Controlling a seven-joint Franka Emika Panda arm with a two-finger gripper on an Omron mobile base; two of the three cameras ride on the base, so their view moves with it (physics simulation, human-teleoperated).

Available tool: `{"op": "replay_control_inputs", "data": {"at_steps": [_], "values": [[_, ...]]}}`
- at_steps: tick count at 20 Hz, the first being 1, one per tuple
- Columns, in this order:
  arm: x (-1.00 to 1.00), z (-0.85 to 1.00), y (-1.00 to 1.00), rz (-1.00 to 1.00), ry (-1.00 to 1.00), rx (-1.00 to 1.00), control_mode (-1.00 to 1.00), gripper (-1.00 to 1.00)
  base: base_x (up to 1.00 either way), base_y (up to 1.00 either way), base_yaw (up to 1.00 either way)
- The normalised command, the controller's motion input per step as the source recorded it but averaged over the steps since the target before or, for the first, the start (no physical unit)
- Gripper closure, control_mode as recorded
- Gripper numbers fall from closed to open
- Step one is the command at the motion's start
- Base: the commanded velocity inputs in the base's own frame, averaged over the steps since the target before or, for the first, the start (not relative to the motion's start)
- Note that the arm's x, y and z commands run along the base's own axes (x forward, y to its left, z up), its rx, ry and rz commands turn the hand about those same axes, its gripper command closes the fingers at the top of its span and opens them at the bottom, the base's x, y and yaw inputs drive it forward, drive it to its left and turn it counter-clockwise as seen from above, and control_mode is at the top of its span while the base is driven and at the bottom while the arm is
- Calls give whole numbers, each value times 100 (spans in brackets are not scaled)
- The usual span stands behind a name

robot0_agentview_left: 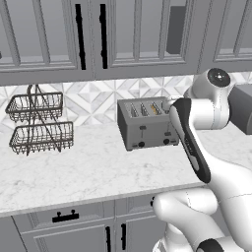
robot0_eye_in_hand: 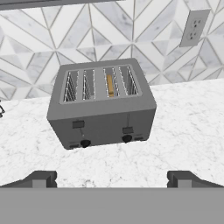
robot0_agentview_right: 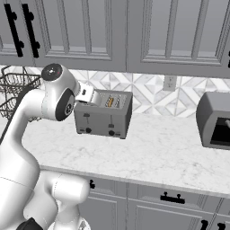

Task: Start the toaster. Once the lever pops up, take the bread to the plate on the dining counter.

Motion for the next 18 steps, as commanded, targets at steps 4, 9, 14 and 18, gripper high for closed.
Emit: {"op": "replay_control_inputs", "data": {"at_steps": [4,9,14,18], "values": [[0,0,0,0,0,0,-100,-100,0,0,0],[0,0,0,0,0,0,-100,-100,0,0,0],[0,0,0,0,0,0,-100,-100,0,0,0],[0,0,0,0,0,0,-100,-100,0,0,0]]}}
